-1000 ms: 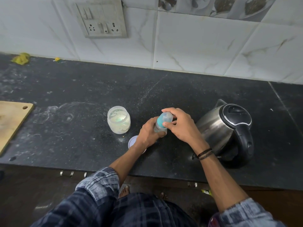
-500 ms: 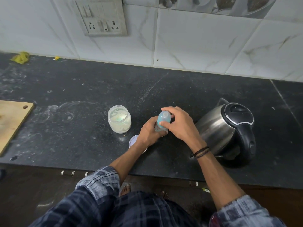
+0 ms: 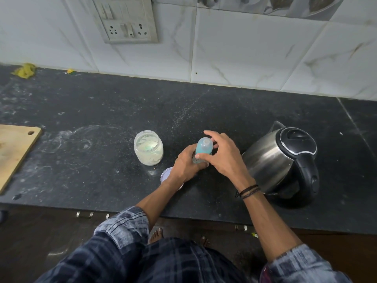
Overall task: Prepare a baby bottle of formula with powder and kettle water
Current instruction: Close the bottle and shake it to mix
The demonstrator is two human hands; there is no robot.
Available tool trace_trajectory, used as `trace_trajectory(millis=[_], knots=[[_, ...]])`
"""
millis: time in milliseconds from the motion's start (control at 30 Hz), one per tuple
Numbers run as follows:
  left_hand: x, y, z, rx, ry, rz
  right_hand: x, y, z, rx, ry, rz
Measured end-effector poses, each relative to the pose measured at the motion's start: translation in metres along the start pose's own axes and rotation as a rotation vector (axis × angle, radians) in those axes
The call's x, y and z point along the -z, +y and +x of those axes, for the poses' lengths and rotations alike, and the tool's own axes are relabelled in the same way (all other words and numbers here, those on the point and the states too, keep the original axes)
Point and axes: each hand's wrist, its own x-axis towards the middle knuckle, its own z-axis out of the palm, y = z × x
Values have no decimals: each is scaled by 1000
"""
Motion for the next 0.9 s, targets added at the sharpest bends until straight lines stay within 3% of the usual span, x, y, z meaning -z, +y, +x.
trace_trajectory(millis=[900], knots=[[-1,-1,-1,-16,8,-4,-14,5,-16,28,115,10]])
